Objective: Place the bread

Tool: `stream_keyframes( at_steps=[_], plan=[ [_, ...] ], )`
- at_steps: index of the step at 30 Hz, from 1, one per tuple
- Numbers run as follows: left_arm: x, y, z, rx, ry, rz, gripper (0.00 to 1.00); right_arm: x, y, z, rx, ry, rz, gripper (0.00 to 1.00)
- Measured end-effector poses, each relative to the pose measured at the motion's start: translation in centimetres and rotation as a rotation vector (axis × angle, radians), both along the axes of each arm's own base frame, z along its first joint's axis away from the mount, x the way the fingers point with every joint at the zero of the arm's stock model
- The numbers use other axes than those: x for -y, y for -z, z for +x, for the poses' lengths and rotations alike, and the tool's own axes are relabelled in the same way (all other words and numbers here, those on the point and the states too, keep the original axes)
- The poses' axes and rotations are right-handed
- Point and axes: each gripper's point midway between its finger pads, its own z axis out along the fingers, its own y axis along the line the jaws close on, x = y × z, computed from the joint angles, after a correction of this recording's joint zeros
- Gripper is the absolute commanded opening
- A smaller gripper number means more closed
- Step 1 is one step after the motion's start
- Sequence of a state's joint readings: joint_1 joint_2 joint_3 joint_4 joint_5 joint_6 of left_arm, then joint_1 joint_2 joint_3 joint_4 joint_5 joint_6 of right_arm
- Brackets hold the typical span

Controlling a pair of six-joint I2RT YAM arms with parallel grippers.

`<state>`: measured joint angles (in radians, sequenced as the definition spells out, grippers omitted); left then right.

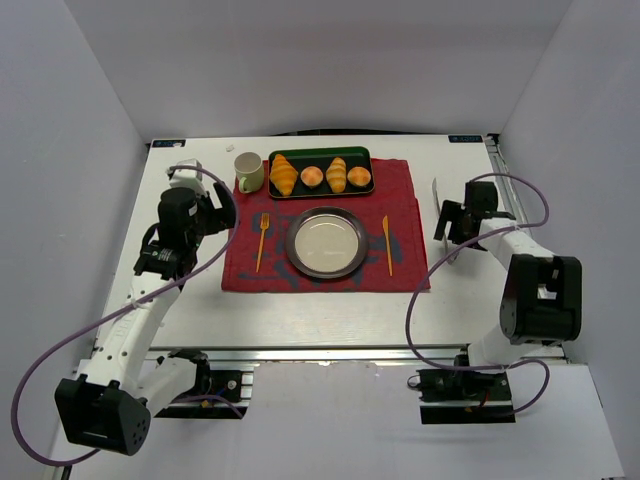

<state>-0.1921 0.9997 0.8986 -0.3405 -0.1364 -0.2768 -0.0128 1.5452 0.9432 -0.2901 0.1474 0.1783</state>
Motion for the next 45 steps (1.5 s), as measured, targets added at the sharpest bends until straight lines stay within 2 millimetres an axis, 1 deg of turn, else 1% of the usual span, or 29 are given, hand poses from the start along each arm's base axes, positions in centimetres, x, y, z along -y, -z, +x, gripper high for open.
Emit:
stream_keyframes(
  at_steps=[7, 9, 14, 18, 23, 26, 33, 40, 45],
  plan=[
    [0.1, -0.5, 0.4, 0.023, 0.002, -0.008, 0.98, 0.2, 3.0, 0.0, -0.089, 0.014, -0.008, 0.89],
    [0.2, -0.6, 0.5, 0.028, 0.004, -0.009, 0.98, 0.2, 3.6, 0.1, -0.107, 0.016, -0.006, 0.89],
    [0.2, -0.1, 0.8, 0.012, 0.004, -0.005, 0.98, 0.2, 4.5, 1.4, -0.129, 0.019, -0.001, 0.88],
    [0.3, -0.1, 1.3, 0.005, 0.005, 0.000, 0.98, 0.2, 4.5, 2.0, -0.146, 0.021, -0.002, 0.84],
    [0.3, -0.3, 1.4, 0.009, 0.003, 0.004, 0.98, 0.4, 4.6, 2.4, -0.160, 0.012, 0.005, 0.82],
    [0.1, -0.5, 1.3, 0.012, -0.003, 0.007, 0.98, 0.9, 4.5, 2.7, -0.151, 0.017, 0.024, 0.82],
    [-0.1, -0.8, 1.2, 0.022, -0.009, 0.011, 0.98, 2.1, 4.4, 4.5, -0.115, 0.017, 0.032, 0.84],
    [-0.1, -0.8, 1.2, 0.022, -0.010, 0.011, 0.98, 2.3, 4.5, 5.6, -0.107, 0.014, 0.027, 0.86],
    [-0.1, -0.8, 1.2, 0.023, -0.009, 0.012, 0.98, 2.5, 4.5, 6.2, -0.101, 0.009, 0.019, 0.89]
  ],
)
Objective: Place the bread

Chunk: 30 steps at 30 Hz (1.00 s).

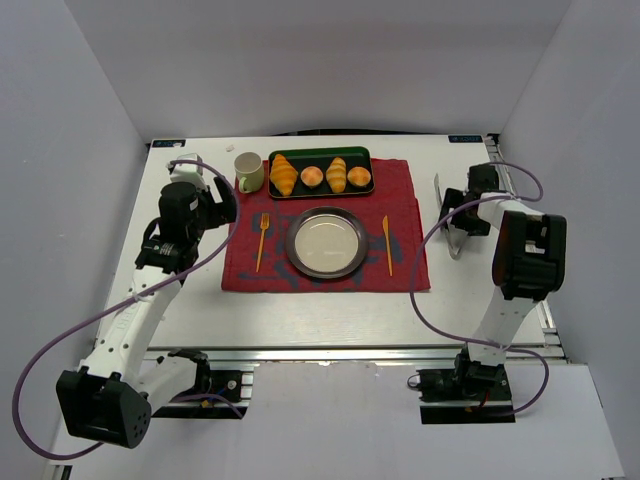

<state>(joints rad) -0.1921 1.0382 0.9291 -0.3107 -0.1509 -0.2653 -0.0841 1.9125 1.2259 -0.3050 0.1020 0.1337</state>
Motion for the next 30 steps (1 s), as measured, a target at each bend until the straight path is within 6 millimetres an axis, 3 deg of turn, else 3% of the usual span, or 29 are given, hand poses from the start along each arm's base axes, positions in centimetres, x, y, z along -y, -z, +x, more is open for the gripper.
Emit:
stream_keyframes(
  at_steps=[13, 17, 19, 22, 27, 30],
  plan=[
    [0.0, 0.0, 0.1, 0.001, 0.002, 0.005, 0.98, 0.3, 0.0, 1.1, 0.002, 0.001, -0.013, 0.89],
    [0.0, 0.0, 0.1, 0.001, 0.002, 0.006, 0.98, 0.4, 0.0, 1.4, -0.005, 0.001, -0.018, 0.80],
    [0.0, 0.0, 0.1, 0.001, 0.002, 0.006, 0.98, 0.5, 0.0, 1.5, -0.002, 0.002, -0.019, 0.69],
    [0.0, 0.0, 0.1, 0.001, 0.002, 0.006, 0.98, 0.5, -0.1, 1.6, 0.004, 0.001, -0.019, 0.67],
    [0.0, 0.0, 0.0, -0.001, 0.003, 0.007, 0.98, 0.1, -0.6, 0.5, 0.004, -0.006, -0.014, 0.68],
    [0.0, 0.1, 0.0, -0.002, 0.004, 0.009, 0.98, -0.7, -2.2, -0.7, -0.002, -0.022, -0.008, 0.70]
  ],
)
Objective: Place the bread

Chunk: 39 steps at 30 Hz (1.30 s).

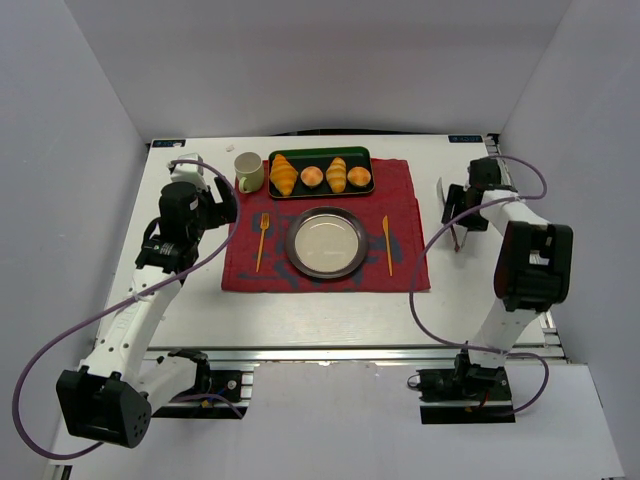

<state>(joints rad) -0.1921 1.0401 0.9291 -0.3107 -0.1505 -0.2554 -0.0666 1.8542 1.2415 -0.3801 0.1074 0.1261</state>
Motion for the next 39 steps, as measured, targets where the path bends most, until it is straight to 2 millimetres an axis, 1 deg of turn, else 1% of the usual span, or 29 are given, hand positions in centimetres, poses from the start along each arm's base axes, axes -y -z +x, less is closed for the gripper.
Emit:
stream_keyframes(
  at_steps=[2, 5, 7, 10, 13, 17, 19, 21, 24, 27, 35, 37, 39],
  plan=[
    [0.0, 0.0, 0.0, 0.000, 0.000, 0.000, 0.98, -0.8, -2.4, -0.3, 0.035, -0.017, 0.001, 0.70],
    [0.0, 0.0, 0.0, -0.003, 0.000, 0.000, 0.98, -2.5, -7.1, -0.5, 0.137, -0.057, -0.006, 0.69],
    [0.0, 0.0, -0.1, -0.003, 0.001, 0.000, 0.98, -4.3, -10.4, -0.7, 0.207, -0.097, -0.006, 0.68],
    [0.0, -0.4, -0.1, -0.005, 0.001, -0.001, 0.98, -6.6, -13.9, -0.8, 0.286, -0.143, 0.007, 0.67],
    [0.1, -1.0, -0.1, 0.008, 0.003, -0.009, 0.98, -8.2, -15.8, -1.2, 0.319, -0.175, 0.023, 0.67],
    [0.1, -1.4, -0.2, 0.017, 0.001, -0.019, 0.98, -10.5, -17.2, -1.4, 0.324, -0.223, 0.043, 0.66],
    [0.1, -1.5, -0.4, 0.017, 0.001, -0.021, 0.98, -12.2, -18.0, -1.4, 0.335, -0.258, 0.060, 0.66],
    [0.1, -1.4, -0.5, 0.014, -0.001, -0.023, 0.98, -14.5, -18.8, -1.4, 0.345, -0.304, 0.081, 0.66],
    [0.1, -1.4, -0.6, 0.010, -0.002, -0.027, 0.98, -17.7, -19.2, -1.2, 0.350, -0.365, 0.117, 0.66],
    [0.0, -1.6, -0.8, 0.012, -0.004, -0.030, 0.98, -20.0, -18.1, -1.1, 0.322, -0.405, 0.148, 0.65],
    [-0.1, -2.1, -1.4, 0.026, -0.009, -0.040, 0.98, -23.9, -13.1, 0.2, 0.216, -0.454, 0.152, 0.61],
    [-0.1, -2.3, -1.4, 0.031, -0.015, -0.042, 0.98, -24.6, -12.5, 0.4, 0.204, -0.461, 0.147, 0.61],
    [-0.6, -2.5, -1.5, 0.036, -0.037, -0.038, 0.98, -25.3, -12.2, 0.7, 0.204, -0.465, 0.140, 0.61]
  ],
)
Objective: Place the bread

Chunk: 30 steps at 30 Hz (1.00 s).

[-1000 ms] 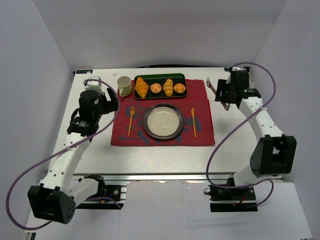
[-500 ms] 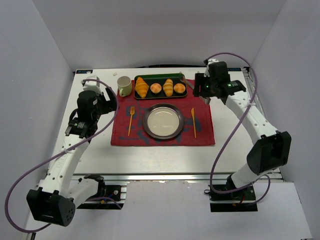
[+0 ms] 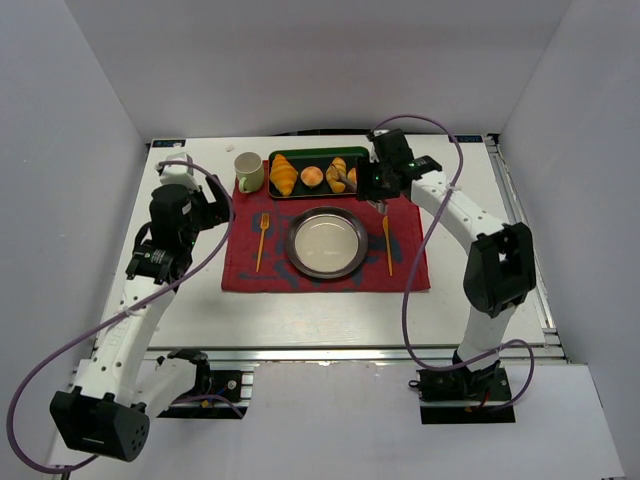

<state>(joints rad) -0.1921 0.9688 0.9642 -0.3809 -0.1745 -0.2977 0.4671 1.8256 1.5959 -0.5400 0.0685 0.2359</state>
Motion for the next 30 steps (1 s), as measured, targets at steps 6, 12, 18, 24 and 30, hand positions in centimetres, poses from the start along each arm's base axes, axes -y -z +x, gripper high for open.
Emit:
stream_keyframes(
  at_steps=[6, 12, 18, 24, 30],
  plan=[
    [-1.1, -1.3, -0.6, 0.049, -0.051, 0.009, 0.98, 0.1, -0.1, 1.3, 0.025, 0.053, -0.020, 0.60],
    [-1.4, -1.5, -0.6, 0.063, -0.056, 0.034, 0.98, 0.0, -0.4, 1.6, 0.032, 0.055, -0.013, 0.58],
    [-1.4, -0.1, -0.6, 0.042, -0.050, 0.042, 0.98, -1.7, -0.5, 0.8, 0.033, 0.018, -0.005, 0.58],
    [-1.3, -0.1, -0.6, 0.045, -0.048, 0.040, 0.98, -3.4, 0.4, 0.1, 0.014, -0.004, 0.001, 0.56],
    [-1.3, 0.0, -0.6, 0.043, -0.046, 0.045, 0.98, -3.4, 3.1, 0.1, -0.035, 0.011, -0.026, 0.55]
  ],
)
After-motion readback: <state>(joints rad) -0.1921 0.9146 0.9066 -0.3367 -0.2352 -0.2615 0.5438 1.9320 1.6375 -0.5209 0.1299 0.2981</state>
